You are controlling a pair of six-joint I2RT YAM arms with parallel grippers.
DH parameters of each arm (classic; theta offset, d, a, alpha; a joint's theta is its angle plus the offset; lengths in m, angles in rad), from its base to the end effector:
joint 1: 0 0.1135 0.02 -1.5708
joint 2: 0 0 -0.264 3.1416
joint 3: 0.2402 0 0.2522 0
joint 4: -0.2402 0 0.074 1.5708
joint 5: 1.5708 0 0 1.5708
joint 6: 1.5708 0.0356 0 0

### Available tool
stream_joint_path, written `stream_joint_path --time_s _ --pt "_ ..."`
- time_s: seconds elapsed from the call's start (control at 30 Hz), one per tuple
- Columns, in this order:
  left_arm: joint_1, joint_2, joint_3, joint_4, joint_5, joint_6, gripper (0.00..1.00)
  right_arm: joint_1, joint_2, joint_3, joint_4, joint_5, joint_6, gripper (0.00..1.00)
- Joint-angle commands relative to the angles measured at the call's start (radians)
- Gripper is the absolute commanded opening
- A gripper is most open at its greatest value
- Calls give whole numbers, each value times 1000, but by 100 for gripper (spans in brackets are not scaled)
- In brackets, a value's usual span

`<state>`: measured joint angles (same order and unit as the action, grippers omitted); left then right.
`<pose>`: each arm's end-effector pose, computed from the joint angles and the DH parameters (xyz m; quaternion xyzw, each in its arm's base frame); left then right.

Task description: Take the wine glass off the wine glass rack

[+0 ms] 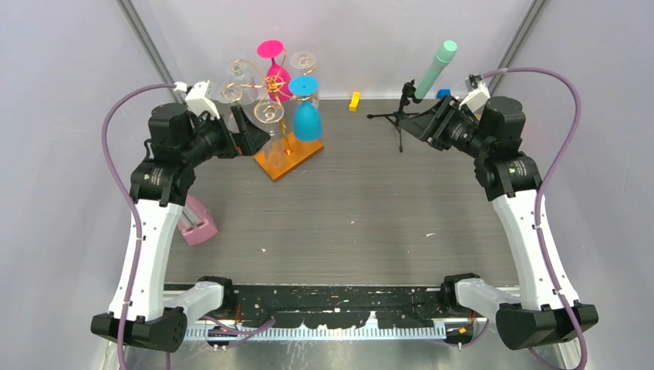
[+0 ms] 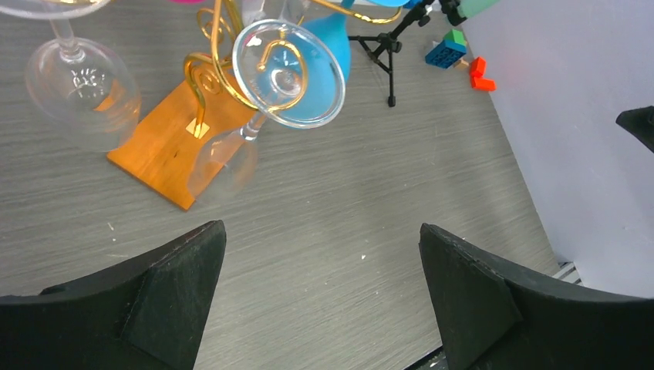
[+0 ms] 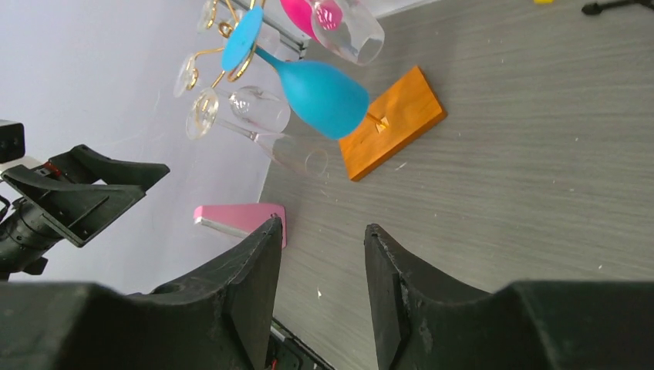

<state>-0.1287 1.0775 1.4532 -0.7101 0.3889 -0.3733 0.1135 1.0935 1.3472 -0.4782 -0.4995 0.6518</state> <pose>0.1985 -0.0393 0.4566 0.0136 0.8073 -0.2938 0.5117 0.2200 0.0422 0.4441 0.0529 0.7713 0.4048 0.4883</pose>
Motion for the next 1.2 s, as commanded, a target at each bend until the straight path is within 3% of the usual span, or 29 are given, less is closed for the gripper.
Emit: stream_joint_path --time_s 0.0,0.2,0.33,0.57,0.7,0.97,1.17 --pt "4 -8 -7 79 -56 -32 100 25 -10 -29 38 9 42 49" --pt "4 -53 -36 91 -103 -22 100 162 22 -109 115 81 129 56" --pt "4 -107 -47 101 -136 -6 100 320 82 -128 266 139 238 61" --pt "4 -197 -40 93 -241 -7 100 534 245 -91 558 368 410 67" --pt "4 -236 -32 87 -243 6 100 590 363 -12 607 459 459 67" --pt "-21 -231 1 57 -250 45 100 657 530 102 795 441 577 65" --pt "-31 -233 4 49 -274 62 100 677 586 173 713 585 617 61"
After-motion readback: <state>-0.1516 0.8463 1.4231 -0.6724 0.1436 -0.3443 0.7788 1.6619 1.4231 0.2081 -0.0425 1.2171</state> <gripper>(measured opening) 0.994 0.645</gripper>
